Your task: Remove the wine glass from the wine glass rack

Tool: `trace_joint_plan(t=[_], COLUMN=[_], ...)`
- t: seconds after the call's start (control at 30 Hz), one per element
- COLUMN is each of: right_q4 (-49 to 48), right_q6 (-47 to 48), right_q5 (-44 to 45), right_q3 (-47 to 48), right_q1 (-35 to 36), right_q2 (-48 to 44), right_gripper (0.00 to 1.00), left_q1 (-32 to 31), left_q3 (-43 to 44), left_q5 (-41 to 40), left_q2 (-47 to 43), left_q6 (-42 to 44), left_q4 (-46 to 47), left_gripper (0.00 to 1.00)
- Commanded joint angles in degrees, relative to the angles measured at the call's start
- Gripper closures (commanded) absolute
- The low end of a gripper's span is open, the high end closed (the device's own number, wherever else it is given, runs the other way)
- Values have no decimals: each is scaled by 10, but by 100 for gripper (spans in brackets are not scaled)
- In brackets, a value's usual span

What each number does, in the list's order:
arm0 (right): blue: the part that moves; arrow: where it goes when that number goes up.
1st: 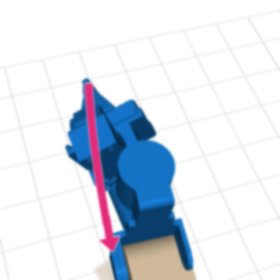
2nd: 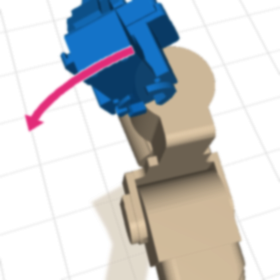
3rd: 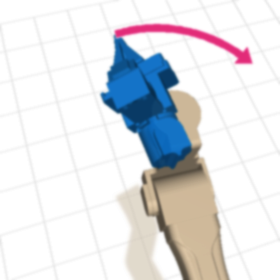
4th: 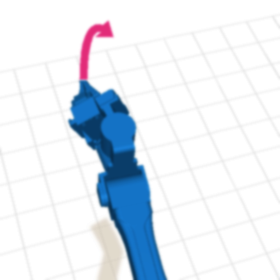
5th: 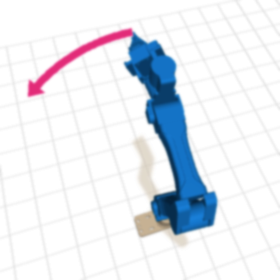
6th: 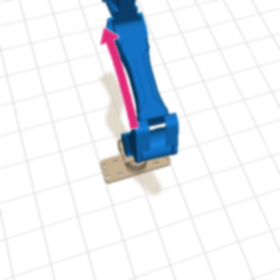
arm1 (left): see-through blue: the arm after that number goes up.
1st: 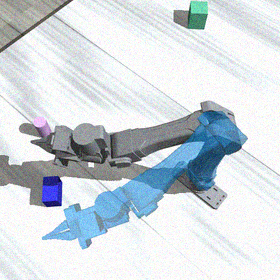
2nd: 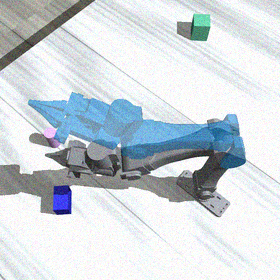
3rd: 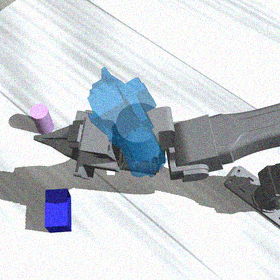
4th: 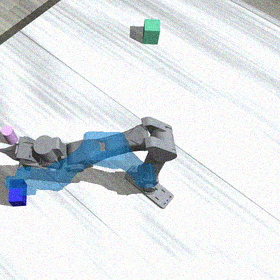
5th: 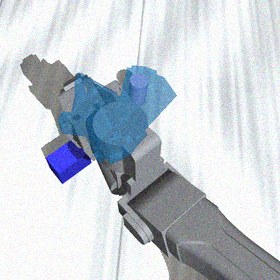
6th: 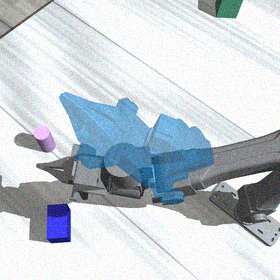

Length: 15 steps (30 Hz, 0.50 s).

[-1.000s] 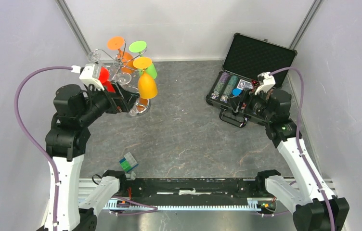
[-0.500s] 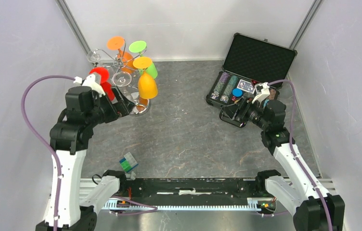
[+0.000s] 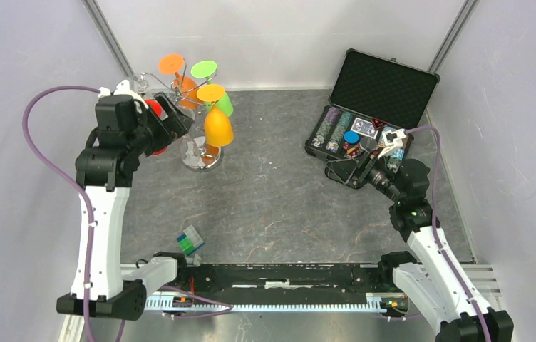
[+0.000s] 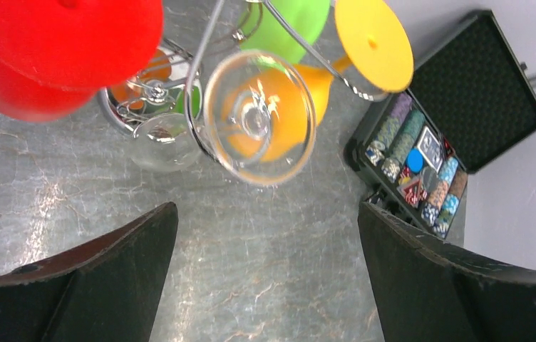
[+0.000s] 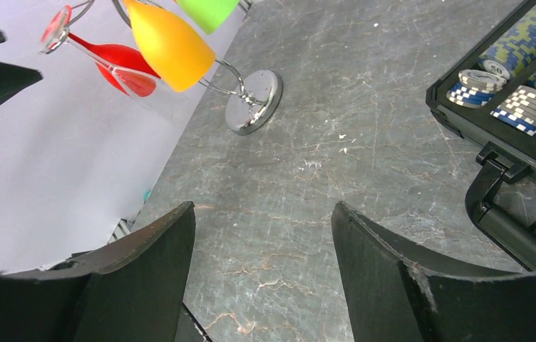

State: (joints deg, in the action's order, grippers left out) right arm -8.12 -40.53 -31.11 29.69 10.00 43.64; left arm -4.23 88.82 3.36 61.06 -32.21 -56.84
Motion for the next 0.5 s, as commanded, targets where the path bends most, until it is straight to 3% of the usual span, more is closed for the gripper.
trace_joint_plan(t=[0.0,0.1,0.3,0.47], right_q4=[7,14,10,1], right_q6=[-5,-7,-16,-28], right_q5=[0,11,13,28], right_q3=[1,0,6,1], right_q1=[2,2,1,2], right_q2=[-26,-36,-25,-23], right_gripper=[25,25,26,27], left_q1=[28,59,100,121], left_q3=[27,-14,-72,-92], left_q5=[16,23,48,104], left_q2=[26,15,-15,-13], left_q6=[-41,-68,-80,-87], left_q4=[32,64,105,141], left_gripper=[0,0,21,21])
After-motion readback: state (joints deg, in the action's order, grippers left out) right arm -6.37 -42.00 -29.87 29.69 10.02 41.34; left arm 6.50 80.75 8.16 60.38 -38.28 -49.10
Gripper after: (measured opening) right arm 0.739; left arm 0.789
